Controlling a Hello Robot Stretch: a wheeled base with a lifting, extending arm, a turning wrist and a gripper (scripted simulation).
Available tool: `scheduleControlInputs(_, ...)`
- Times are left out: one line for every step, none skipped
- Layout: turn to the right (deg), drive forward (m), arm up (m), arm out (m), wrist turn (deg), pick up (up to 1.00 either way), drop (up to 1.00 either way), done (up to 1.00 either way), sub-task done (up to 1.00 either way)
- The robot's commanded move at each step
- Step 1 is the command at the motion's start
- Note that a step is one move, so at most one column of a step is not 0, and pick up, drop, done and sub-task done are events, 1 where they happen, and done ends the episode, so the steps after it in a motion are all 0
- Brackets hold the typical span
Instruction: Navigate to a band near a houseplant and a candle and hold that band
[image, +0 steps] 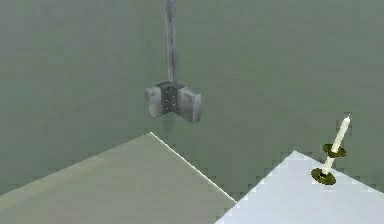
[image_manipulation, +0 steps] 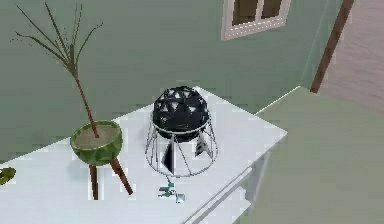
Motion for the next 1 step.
scheduleControlInputs(0.0, 0.00, 0.34, 0.00, 0.0, 0.00, 0.00, 0.00, 0.00)
